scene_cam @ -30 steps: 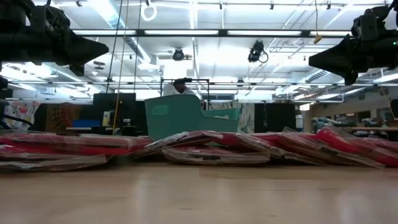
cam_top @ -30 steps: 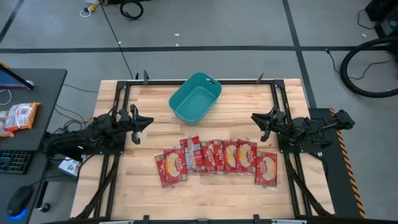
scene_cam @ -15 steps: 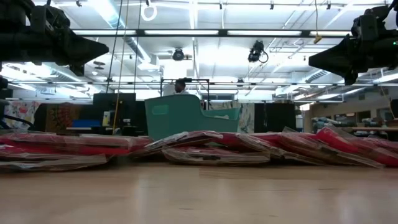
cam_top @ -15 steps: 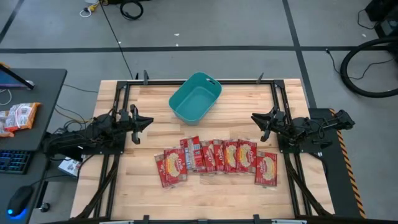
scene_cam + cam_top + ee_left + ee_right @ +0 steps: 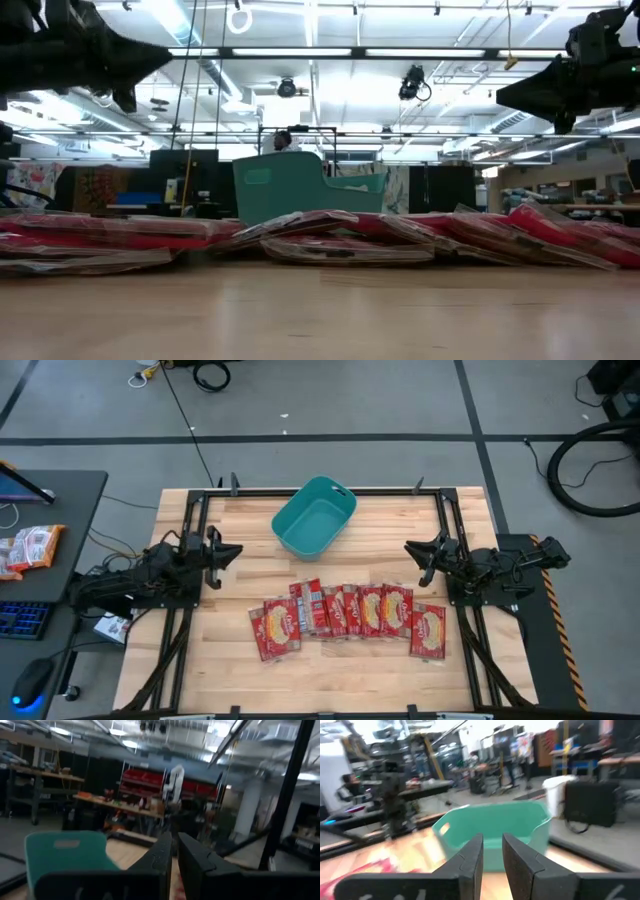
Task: Sort popcorn bags into baskets
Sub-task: Put the popcorn bag into the green bin
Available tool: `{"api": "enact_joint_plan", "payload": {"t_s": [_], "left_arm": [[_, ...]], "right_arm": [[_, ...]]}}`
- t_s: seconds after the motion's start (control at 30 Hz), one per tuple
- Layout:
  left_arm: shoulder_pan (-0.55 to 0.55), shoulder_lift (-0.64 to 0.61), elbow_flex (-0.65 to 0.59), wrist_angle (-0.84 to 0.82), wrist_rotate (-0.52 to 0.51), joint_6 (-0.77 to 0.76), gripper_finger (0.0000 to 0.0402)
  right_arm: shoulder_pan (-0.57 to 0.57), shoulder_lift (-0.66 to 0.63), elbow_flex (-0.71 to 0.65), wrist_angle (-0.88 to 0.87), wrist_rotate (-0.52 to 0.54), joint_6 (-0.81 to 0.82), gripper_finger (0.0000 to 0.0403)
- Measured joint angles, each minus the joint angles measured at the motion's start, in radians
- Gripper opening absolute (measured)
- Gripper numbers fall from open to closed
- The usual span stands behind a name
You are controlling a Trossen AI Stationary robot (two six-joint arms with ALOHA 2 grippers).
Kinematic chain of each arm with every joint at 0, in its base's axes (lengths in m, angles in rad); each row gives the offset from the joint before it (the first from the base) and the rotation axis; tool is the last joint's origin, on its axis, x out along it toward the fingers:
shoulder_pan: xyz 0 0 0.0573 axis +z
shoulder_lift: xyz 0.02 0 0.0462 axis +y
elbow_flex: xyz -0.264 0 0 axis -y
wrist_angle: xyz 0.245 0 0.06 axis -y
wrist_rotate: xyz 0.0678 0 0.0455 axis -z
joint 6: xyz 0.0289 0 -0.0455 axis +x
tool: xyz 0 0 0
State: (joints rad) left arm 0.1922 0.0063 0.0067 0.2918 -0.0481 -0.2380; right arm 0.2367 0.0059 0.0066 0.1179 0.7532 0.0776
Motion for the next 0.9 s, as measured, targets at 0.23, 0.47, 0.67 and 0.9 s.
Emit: {"api": "enact_joint_plan", "payload": {"t_s": [0.23,0.47,0.67,0.9], "left_arm": [[0.000,0.000,0.000,0.054,0.000,-0.017,0.0032],[0.000,0.081,0.020,0.015,0.001,-0.089,0.0032],[0.000,0.328,0.079,0.003,0.071,-0.118,0.0032],[-0.087,0.610,0.182,0.006,0.301,-0.065,0.0032]], "right_arm": [[-0.008,0.000,0.000,0.163,0.005,-0.059,0.0078],[-0.008,0.000,0.000,0.221,-0.029,-0.028,0.0078],[-0.032,0.030,0.000,0.225,-0.126,0.024,0.0078],[-0.063,0.150,0.000,0.275,-0.277,0.105,0.0078]]}}
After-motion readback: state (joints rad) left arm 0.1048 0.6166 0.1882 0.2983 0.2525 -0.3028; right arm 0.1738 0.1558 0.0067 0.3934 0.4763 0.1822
